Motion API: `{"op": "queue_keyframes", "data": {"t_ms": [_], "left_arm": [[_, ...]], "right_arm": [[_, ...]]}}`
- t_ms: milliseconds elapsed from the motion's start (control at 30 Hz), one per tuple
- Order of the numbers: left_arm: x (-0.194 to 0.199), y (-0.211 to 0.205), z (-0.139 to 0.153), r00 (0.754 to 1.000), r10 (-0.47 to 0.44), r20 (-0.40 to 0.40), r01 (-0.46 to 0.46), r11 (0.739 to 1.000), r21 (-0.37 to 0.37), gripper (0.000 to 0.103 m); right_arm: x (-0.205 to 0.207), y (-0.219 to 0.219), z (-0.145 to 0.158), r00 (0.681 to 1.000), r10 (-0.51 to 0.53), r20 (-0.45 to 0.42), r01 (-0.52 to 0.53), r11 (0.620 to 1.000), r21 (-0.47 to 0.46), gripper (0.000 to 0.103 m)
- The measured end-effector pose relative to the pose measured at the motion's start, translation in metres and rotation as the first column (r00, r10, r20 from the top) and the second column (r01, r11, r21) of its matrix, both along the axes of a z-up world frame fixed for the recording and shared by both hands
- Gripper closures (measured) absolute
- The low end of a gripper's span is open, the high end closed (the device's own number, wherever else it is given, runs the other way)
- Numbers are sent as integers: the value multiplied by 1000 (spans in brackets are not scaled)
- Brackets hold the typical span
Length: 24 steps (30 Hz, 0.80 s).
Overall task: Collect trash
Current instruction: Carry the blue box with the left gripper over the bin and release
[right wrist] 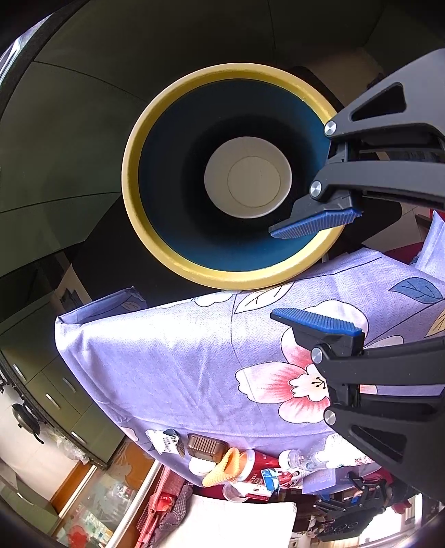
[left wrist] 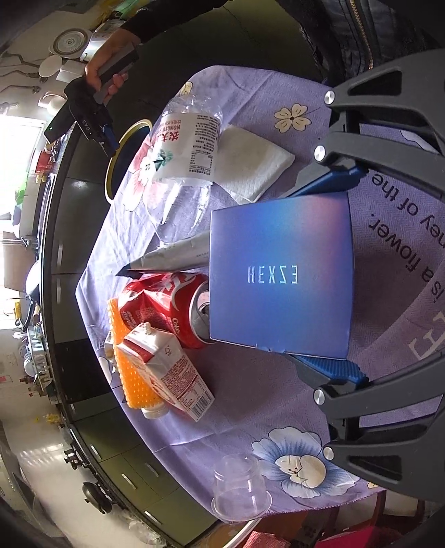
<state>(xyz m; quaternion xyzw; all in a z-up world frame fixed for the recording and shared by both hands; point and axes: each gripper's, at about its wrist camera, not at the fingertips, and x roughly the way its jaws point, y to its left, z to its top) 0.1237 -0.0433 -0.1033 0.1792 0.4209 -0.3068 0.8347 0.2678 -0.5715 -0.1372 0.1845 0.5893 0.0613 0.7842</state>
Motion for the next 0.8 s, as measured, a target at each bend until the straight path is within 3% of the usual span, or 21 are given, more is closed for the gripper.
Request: {"op": "queue_keyframes", "data": {"t_ms": [200,400,567,800], "left_arm": [[-3,-32,54,996,-67,66,69,997,-25,31],[29,-119,92,976,-217,17,218,971,-96,31],[70,-214,86,949,-311,-55,304,946,-112,31],[117,-346,41,910,-373,-179,372,927,-43,31]], "right_arm": [[-12,-16,9,999,-24,33,24,1000,-9,60],[-37,-49,21,994,-76,78,77,997,-9,60],[-62,-78,25,988,-115,105,116,993,-5,60],[-93,-112,27,978,-158,135,159,987,6,60]]}}
